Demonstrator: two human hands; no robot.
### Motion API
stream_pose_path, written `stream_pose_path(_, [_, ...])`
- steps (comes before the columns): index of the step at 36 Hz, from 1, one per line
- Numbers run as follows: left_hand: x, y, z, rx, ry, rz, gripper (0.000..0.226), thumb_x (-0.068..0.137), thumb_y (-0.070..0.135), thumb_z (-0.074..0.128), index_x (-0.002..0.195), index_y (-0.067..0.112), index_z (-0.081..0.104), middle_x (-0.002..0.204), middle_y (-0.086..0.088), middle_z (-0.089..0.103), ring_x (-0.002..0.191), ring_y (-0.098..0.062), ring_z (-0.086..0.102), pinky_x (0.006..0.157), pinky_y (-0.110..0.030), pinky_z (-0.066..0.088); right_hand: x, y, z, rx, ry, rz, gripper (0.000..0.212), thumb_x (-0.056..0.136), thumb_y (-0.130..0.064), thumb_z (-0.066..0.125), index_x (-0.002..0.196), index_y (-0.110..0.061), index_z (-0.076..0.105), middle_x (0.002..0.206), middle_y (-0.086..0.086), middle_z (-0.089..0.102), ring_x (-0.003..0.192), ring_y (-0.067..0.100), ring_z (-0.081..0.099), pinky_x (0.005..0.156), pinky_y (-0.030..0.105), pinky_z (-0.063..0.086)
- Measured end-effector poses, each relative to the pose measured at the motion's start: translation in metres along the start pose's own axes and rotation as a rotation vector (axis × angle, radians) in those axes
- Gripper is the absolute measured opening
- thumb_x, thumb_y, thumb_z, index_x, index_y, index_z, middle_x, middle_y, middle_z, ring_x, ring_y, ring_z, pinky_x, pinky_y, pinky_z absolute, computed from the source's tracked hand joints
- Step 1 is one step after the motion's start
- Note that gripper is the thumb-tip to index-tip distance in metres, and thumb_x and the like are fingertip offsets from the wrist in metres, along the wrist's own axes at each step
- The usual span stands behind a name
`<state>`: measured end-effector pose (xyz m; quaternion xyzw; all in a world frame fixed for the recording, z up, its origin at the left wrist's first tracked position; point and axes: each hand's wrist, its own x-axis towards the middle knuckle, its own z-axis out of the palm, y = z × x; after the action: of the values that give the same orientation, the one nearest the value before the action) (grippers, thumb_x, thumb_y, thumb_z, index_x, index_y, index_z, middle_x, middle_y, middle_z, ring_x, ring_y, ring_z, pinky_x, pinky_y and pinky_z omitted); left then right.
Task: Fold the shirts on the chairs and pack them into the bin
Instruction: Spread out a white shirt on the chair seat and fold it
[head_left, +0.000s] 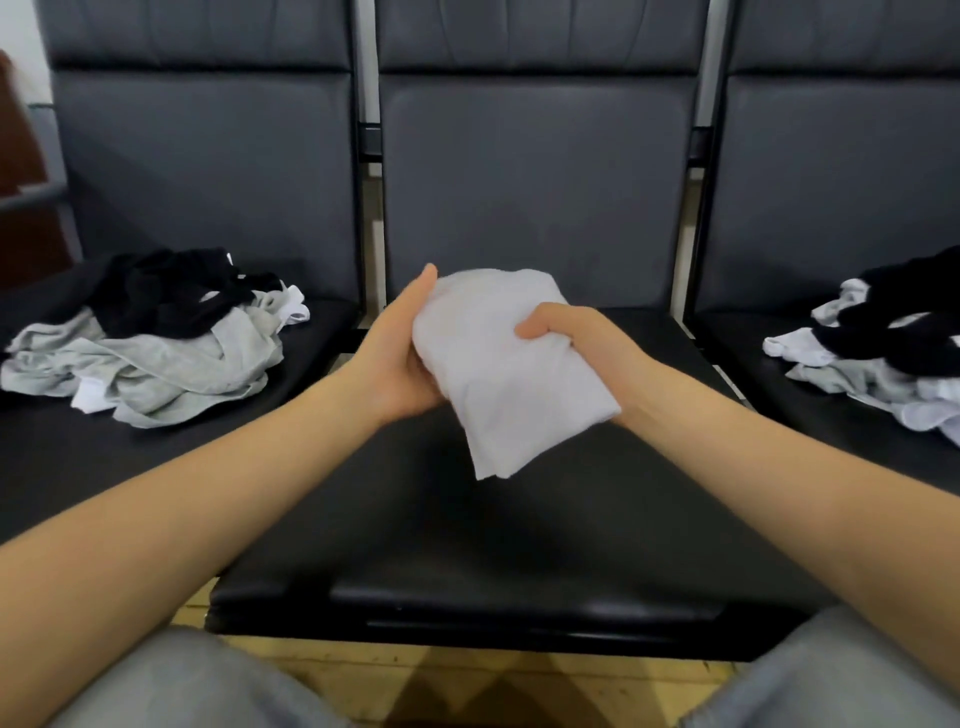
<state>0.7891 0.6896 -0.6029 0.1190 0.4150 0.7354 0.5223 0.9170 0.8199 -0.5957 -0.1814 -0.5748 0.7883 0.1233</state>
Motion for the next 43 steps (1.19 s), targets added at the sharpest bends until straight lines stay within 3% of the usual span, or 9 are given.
stream_pose_path(11, [-0.017, 0.020, 0.017, -0.202, 0.203, 0.323, 0.030, 0.098, 0.033, 0.052, 0.119, 0.013, 0.060, 0.107, -0.009, 0.070, 0.094, -0.024, 0.066, 0.059, -0.033, 0.053, 0.015, 0.053, 0.012, 0.134, 0.078, 0.250, 0.065, 0.081, -0.049, 0.071, 0.129, -0.009, 0.053, 0.120, 0.012, 0.067, 0.111, 0.029, 0.064, 0.100, 0.043, 0.049])
stream_pose_path(16, [-0.031, 0.022, 0.033, -0.220, 0.130, 0.397, 0.018, 0.101, 0.023, 0.040, 0.090, 0.015, 0.051, 0.080, -0.003, 0.058, 0.072, -0.012, 0.061, 0.056, -0.024, 0.048, 0.014, 0.047, 0.030, 0.266, -0.051, 0.236, 0.074, 0.077, -0.069, 0.062, 0.135, -0.024, 0.052, 0.133, 0.007, 0.060, 0.126, 0.027, 0.053, 0.109, 0.049, 0.039])
stream_pose_path(18, [-0.039, 0.019, 0.030, -0.258, 0.084, 0.452, 0.023, 0.103, 0.011, 0.036, 0.085, 0.019, 0.047, 0.075, 0.007, 0.050, 0.062, 0.003, 0.060, 0.055, -0.014, 0.047, 0.006, 0.039, 0.041, 0.346, -0.061, 0.180, 0.055, 0.081, -0.061, 0.063, 0.125, -0.027, 0.059, 0.122, 0.004, 0.068, 0.116, 0.024, 0.060, 0.105, 0.049, 0.042])
stream_pose_path(20, [-0.049, 0.015, 0.027, -0.162, 0.114, 0.519, 0.021, 0.105, 0.005, 0.033, 0.110, 0.013, 0.053, 0.095, 0.010, 0.055, 0.076, 0.017, 0.061, 0.070, -0.005, 0.046, -0.001, 0.036, 0.048, 0.420, -0.061, 0.152, 0.044, 0.086, -0.046, 0.066, 0.122, -0.022, 0.061, 0.114, 0.006, 0.072, 0.109, 0.024, 0.064, 0.102, 0.047, 0.046])
stream_pose_path(24, [-0.068, 0.014, 0.019, -0.138, 0.052, 0.574, 0.048, 0.100, 0.025, 0.033, 0.145, 0.008, 0.038, 0.142, -0.016, 0.049, 0.130, -0.026, 0.050, 0.106, -0.043, 0.042, -0.008, 0.033, 0.056, 0.466, -0.082, 0.066, 0.042, 0.087, -0.022, 0.068, 0.126, -0.011, 0.056, 0.117, 0.014, 0.068, 0.109, 0.029, 0.066, 0.103, 0.042, 0.047])
stream_pose_path(29, [-0.090, 0.030, -0.027, -0.106, 0.126, 0.574, 0.046, 0.100, 0.038, 0.043, 0.137, 0.012, 0.049, 0.126, -0.012, 0.065, 0.110, -0.029, 0.065, 0.088, -0.043, 0.055, 0.000, 0.030, 0.055, 0.207, 0.092, -0.003, 0.049, 0.082, -0.021, 0.076, 0.126, -0.010, 0.057, 0.122, 0.008, 0.064, 0.109, 0.026, 0.063, 0.096, 0.042, 0.051])
stream_pose_path(35, [-0.118, 0.049, -0.077, -0.144, 0.128, 0.397, 0.071, 0.091, 0.069, 0.034, 0.136, 0.018, 0.055, 0.127, -0.003, 0.064, 0.092, -0.025, 0.068, 0.090, -0.031, 0.045, 0.012, 0.038, 0.071, -0.021, 0.107, -0.060, 0.036, 0.086, -0.020, 0.072, 0.118, -0.014, 0.057, 0.110, 0.004, 0.067, 0.098, 0.020, 0.066, 0.074, 0.030, 0.054])
stream_pose_path(39, [-0.144, 0.070, -0.101, -0.124, 0.226, 0.376, 0.078, 0.085, 0.077, 0.036, 0.119, 0.014, 0.068, 0.123, -0.012, 0.066, 0.109, -0.034, 0.065, 0.100, -0.047, 0.048, 0.029, 0.040, 0.100, 0.013, 0.088, -0.047, 0.042, 0.086, -0.015, 0.072, 0.125, -0.009, 0.058, 0.113, 0.007, 0.067, 0.102, 0.023, 0.066, 0.087, 0.037, 0.055])
stream_pose_path(43, [-0.181, 0.092, -0.135, 0.021, 0.380, 0.362, 0.075, 0.085, 0.075, 0.040, 0.123, 0.015, 0.063, 0.121, -0.011, 0.068, 0.104, -0.030, 0.068, 0.087, -0.047, 0.054, 0.048, 0.044, 0.154, -0.094, 0.025, -0.031, 0.042, 0.086, -0.016, 0.072, 0.124, -0.005, 0.059, 0.109, 0.007, 0.068, 0.096, 0.021, 0.067, 0.074, 0.030, 0.056])
